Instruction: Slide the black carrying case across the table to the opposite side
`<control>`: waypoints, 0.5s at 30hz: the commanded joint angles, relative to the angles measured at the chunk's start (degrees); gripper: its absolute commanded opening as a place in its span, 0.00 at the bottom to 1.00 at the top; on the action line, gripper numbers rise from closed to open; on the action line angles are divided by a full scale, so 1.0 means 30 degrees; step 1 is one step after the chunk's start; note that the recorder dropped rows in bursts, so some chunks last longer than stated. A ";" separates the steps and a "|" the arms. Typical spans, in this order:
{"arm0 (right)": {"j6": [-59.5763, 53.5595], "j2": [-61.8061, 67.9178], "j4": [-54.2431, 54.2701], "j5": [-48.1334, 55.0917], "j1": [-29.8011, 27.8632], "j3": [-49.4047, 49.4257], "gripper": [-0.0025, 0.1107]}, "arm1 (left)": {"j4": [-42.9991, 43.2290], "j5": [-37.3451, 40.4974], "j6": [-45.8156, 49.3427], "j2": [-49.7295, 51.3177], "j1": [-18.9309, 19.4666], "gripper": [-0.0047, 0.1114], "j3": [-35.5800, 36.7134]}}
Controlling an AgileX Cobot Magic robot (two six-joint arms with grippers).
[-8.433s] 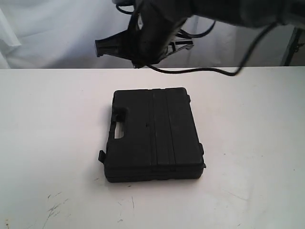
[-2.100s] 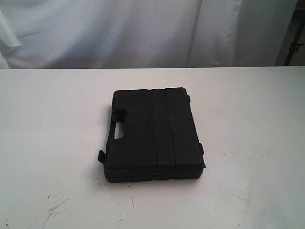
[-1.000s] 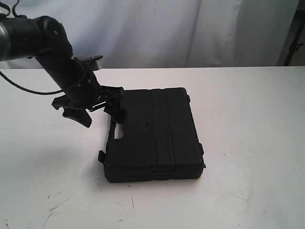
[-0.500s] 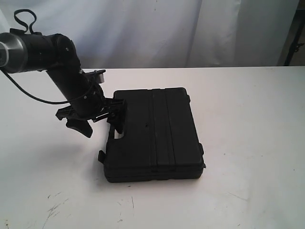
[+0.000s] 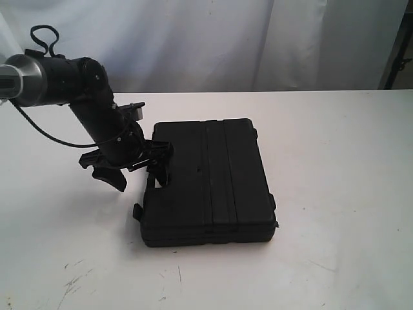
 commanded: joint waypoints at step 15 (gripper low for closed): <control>-0.0135 -0.0121 0.0056 -0.0089 -0.0150 0.0062 0.02 | 0.0052 0.0045 -0.0159 0.0324 -0.0095 0.05 -0.0133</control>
